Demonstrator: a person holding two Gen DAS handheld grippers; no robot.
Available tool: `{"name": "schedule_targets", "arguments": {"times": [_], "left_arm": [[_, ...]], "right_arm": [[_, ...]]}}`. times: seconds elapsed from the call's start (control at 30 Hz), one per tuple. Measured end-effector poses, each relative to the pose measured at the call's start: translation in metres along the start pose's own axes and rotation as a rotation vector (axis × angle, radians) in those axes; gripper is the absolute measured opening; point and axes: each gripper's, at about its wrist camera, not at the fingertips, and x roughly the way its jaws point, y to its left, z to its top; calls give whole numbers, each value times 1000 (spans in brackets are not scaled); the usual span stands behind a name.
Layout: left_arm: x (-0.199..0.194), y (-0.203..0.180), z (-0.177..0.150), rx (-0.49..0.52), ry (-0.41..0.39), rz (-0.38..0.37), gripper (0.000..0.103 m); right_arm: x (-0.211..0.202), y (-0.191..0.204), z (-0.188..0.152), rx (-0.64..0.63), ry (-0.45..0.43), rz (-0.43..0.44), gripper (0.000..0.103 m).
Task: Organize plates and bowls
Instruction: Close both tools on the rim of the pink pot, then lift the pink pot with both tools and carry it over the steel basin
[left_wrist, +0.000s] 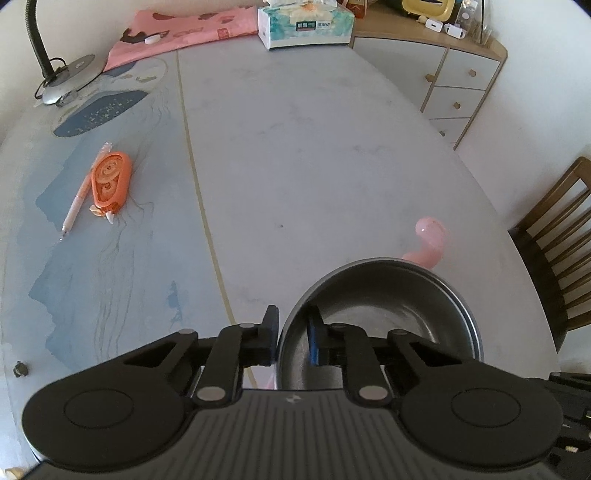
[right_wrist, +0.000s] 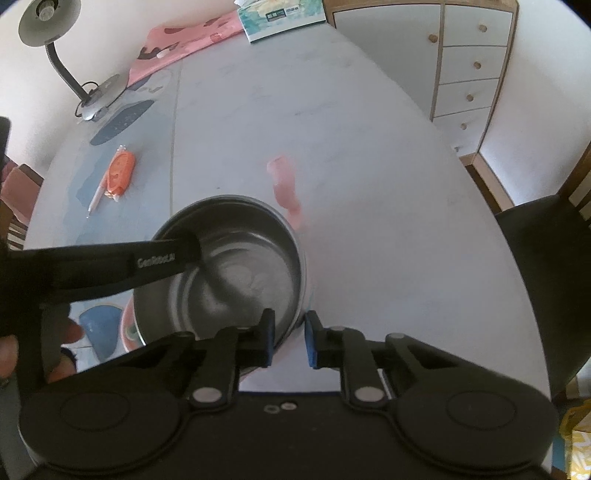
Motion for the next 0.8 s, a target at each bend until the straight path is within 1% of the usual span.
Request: {"name": "schedule_targets", "arguments": {"times": [0.1, 0.27, 0.4, 0.6, 0.8], "left_arm": [[-7, -1, -2, 0, 0, 2, 12], [-22, -2, -3, -2, -22, 21, 12], [-39, 1, -2, -19, -20, 22, 12], [-72, 6, -9, -27, -29, 41, 12], [-108, 16, -25, -45, -35, 56, 12]], "right_arm": [[-1, -2, -2, 4, 7, -2, 14], [-12, 3, -1, -7, -13, 3, 13], [-26, 9, 1, -29, -32, 7, 13], [-48, 20, -5, -60, -33, 20, 11], [-75, 38, -17, -104, -46, 34, 10]]}}
